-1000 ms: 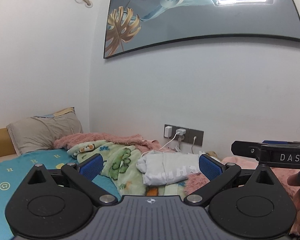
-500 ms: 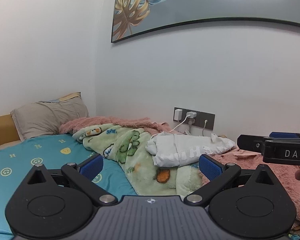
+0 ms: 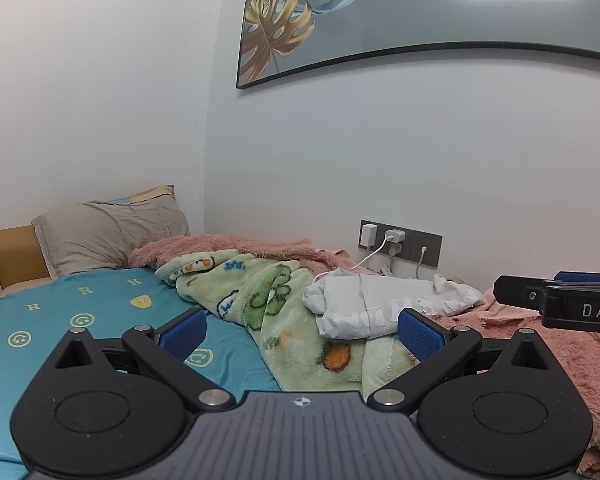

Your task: Fold clothes

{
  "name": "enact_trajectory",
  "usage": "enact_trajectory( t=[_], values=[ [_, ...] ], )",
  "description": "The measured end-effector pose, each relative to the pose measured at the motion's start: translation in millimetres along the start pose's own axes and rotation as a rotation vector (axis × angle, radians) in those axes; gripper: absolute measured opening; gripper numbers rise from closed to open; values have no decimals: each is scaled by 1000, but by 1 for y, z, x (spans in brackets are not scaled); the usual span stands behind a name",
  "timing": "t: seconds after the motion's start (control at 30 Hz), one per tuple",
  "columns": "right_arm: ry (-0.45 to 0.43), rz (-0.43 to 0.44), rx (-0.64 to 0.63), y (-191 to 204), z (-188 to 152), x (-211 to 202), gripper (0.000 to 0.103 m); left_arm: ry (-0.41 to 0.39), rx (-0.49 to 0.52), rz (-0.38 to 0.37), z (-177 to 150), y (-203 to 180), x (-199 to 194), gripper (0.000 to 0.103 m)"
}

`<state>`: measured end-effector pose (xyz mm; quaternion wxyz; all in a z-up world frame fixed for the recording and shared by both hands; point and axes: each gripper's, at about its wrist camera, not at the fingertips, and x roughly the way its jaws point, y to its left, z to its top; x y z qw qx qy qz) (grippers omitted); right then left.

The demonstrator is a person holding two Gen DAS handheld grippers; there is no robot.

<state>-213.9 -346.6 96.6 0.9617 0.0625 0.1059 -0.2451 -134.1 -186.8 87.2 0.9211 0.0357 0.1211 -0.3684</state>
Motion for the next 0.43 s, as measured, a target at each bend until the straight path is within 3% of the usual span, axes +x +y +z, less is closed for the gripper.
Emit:
enact_trajectory(
  t=[0.43],
  values=[
    [27, -9, 12, -6, 0, 0, 93, 2, 0, 11, 2, -2, -5, 103]
  ],
)
